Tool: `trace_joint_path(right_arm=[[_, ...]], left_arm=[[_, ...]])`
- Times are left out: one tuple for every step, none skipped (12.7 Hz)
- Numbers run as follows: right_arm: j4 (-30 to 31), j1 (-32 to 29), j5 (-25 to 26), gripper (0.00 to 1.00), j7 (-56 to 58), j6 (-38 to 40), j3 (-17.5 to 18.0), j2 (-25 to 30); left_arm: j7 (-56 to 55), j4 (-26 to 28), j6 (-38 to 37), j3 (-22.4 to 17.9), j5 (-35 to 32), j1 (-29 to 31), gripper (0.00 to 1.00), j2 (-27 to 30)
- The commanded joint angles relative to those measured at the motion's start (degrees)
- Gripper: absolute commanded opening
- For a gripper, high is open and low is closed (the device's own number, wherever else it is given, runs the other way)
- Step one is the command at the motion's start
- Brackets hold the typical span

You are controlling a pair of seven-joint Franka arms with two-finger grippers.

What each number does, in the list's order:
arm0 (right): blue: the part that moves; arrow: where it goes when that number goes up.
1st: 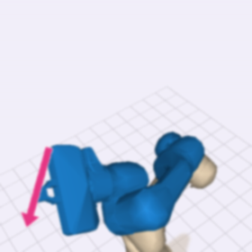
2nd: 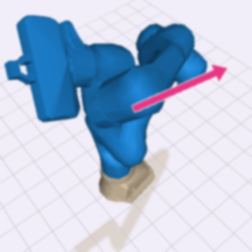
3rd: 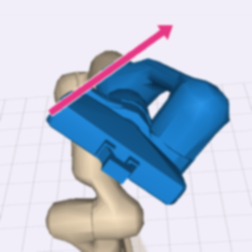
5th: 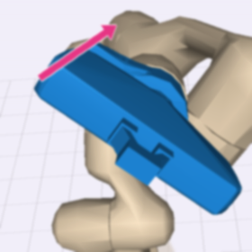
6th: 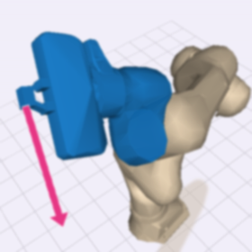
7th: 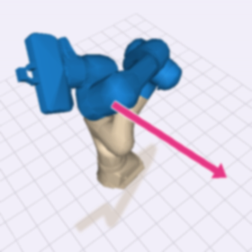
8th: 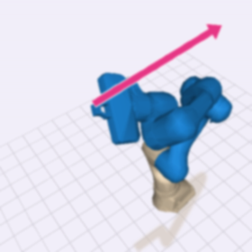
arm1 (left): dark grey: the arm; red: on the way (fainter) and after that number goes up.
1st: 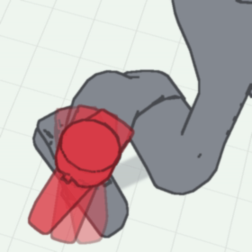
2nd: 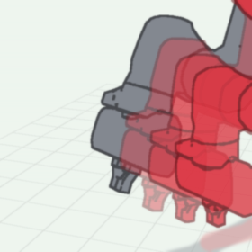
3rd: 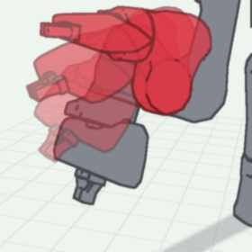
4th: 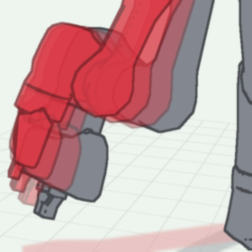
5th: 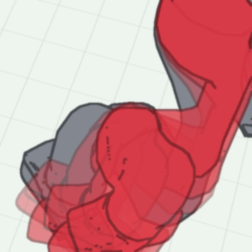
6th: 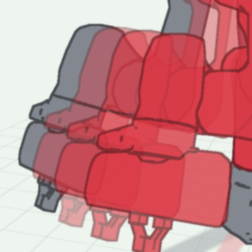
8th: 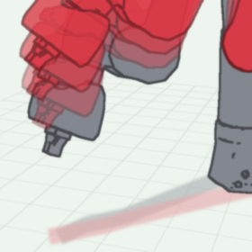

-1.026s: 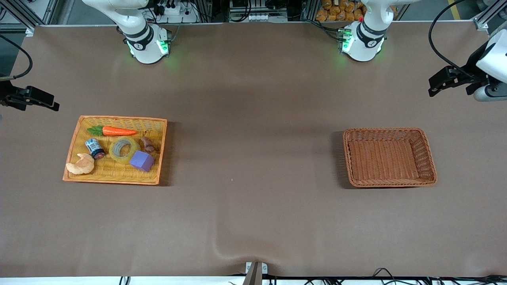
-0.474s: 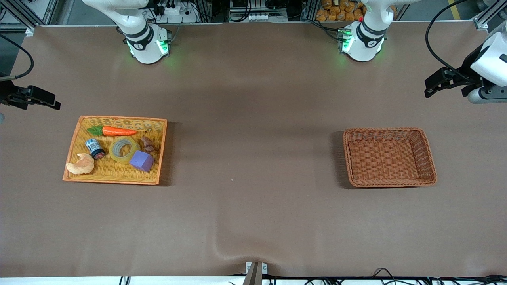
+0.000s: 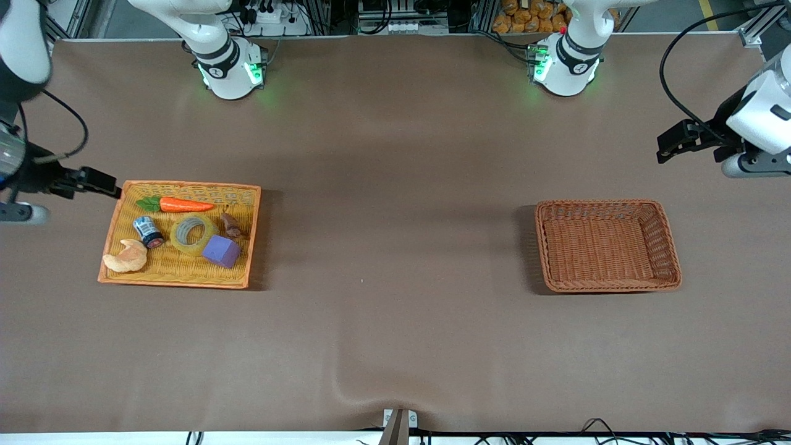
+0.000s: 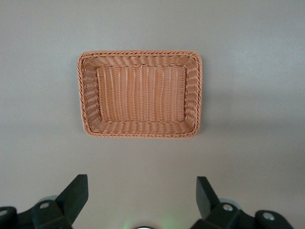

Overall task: Transfer tape with both arms
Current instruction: 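Lower the right gripper over the tape roll in the tray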

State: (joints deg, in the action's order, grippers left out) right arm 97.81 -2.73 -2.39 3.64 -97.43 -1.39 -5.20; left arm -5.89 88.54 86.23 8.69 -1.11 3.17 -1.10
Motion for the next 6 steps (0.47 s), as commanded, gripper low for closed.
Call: trace_joint_path(right_arm=[[8.6, -0.4, -0.4, 1.0, 4.4, -6.7, 0.2, -0.1], [10.3, -0.6, 0.0, 1.0, 6.7, -8.5, 0.1, -0.9], [10.5, -0.6, 0.5, 1.0, 10.2, -9.0, 0.2, -2.8], [10.5, -0.3, 0.7, 1.0, 13.0, -9.6, 0.1, -5.0], [11.1, -0.3, 0.7, 1.0, 14.3, -11.5, 0.2, -6.6], [13.1, -0.1, 0.7, 1.0, 16.5, -14.3, 0.2, -6.8]], left_arm=[[1.3, -2.1, -1.2, 0.0, 0.9, 0.3, 1.0, -1.3], [1.2, -2.1, -1.2, -0.1, 0.8, 0.4, 1.0, -1.3], [1.4, -2.1, -1.2, -0.2, 1.2, 0.9, 1.0, -1.3], [1.3, -2.1, -1.2, -0.2, 1.2, 1.0, 1.0, -1.3], [1.0, -2.1, -1.2, -0.2, 0.9, 0.9, 1.0, -1.3], [0.9, -2.1, -1.2, -0.1, 0.9, 0.6, 1.0, -1.2]])
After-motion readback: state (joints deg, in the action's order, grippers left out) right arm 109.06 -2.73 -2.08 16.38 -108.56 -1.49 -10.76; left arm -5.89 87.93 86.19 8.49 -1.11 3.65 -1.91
